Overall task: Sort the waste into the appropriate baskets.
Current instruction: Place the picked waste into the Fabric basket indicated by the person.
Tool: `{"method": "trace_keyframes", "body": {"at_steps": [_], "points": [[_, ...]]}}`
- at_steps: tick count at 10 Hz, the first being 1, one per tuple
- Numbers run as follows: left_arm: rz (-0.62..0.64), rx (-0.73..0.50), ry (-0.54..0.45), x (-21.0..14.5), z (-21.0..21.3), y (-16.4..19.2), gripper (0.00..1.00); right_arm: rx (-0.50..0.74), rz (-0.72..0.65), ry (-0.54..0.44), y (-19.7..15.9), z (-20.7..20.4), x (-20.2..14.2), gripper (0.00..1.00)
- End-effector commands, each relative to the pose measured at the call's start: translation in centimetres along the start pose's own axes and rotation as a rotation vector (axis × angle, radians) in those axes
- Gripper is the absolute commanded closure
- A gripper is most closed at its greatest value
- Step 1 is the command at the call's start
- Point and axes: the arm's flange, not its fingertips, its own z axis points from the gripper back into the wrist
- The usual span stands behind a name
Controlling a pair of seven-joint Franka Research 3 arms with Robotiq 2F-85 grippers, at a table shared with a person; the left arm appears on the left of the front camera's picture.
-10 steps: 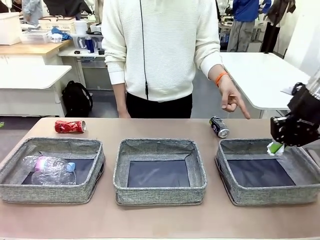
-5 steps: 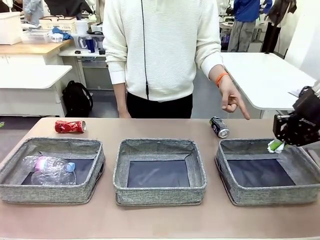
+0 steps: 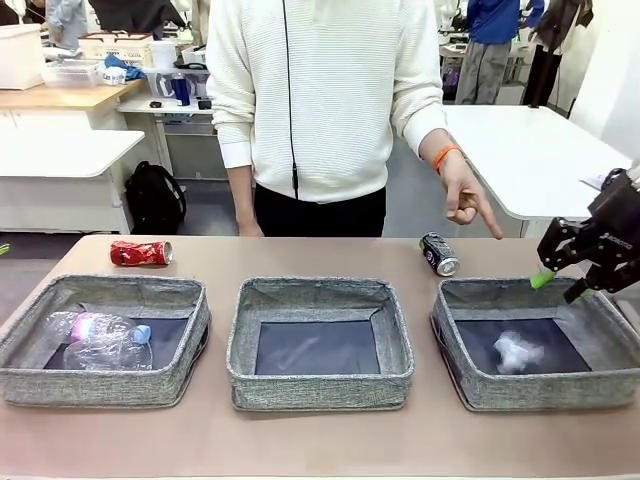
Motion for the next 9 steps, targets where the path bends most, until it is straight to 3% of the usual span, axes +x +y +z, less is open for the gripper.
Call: {"method": "trace_keyframes", "body": {"at_steps": [1,5,7,8,9], "points": [[-0.021,-0.017,0.006,-0.1,0.0,-0.3,0.00,0.042,-0.026,-0.029,-0.4,-0.9,-1.3,0.00],[-0.021,-0.017,0.006,-0.1,0.0,-0.3,0.00,0.095,-0.030,-0.048,-0.5,-0.7,-1.4,0.00],[-0.021,-0.017,0.006,-0.1,0.0,-0.3,0.00,0.346,-0.006,-0.114,-0.2,0.9,-1.6,0.00],[-0.021,-0.017,0.006,-0.1,0.0,-0.3,0.00,0.526,0.017,-0.121,0.0,2.0,-1.7,0.00],[-0.021,-0.017,0.006,-0.1,0.0,-0.3,0.00,0.797,0.062,-0.082,0.1,3.2,-1.6,0.00]]}}
